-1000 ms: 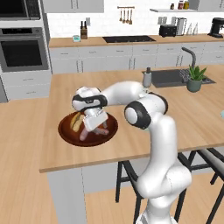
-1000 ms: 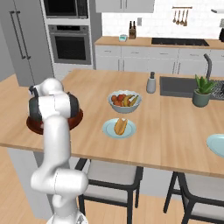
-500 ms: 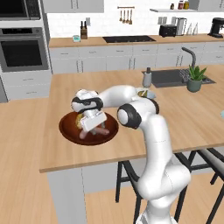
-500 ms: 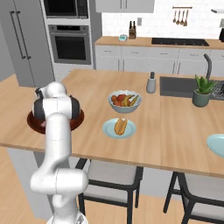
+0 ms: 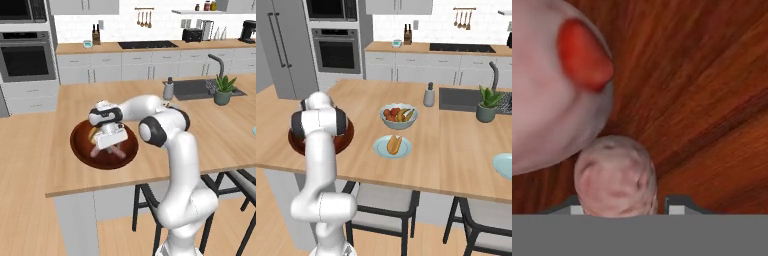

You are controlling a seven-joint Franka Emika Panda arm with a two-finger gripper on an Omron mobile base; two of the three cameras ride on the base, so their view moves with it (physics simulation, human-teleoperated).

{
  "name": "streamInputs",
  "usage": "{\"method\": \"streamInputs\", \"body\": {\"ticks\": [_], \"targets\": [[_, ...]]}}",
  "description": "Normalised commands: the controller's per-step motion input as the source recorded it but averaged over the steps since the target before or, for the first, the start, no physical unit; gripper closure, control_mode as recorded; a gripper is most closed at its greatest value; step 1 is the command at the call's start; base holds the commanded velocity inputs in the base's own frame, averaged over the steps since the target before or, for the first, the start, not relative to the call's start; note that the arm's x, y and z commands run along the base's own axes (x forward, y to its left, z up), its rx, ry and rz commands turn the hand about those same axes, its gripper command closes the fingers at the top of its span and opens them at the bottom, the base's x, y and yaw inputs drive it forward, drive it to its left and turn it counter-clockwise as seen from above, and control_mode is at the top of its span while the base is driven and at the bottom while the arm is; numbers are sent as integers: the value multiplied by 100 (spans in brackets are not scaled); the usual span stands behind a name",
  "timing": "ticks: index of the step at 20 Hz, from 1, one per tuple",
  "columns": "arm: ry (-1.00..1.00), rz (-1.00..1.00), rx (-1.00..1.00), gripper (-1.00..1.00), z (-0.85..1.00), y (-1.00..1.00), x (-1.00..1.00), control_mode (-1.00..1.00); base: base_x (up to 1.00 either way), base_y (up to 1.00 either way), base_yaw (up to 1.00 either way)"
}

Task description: Place one bun and one sausage from the bowl on each plate.

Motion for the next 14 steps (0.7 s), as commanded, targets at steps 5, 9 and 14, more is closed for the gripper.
{"method": "streamInputs", "body": {"ticks": [5,9,14], "targets": [[-50,-13,4,100,-1,-1,-22,-100,0,0,0],[-82,-7,14,100,73,-12,-5,-100,0,0,0],[-61,-3,23,100,98,-75,0,-100,0,0,0]]}}
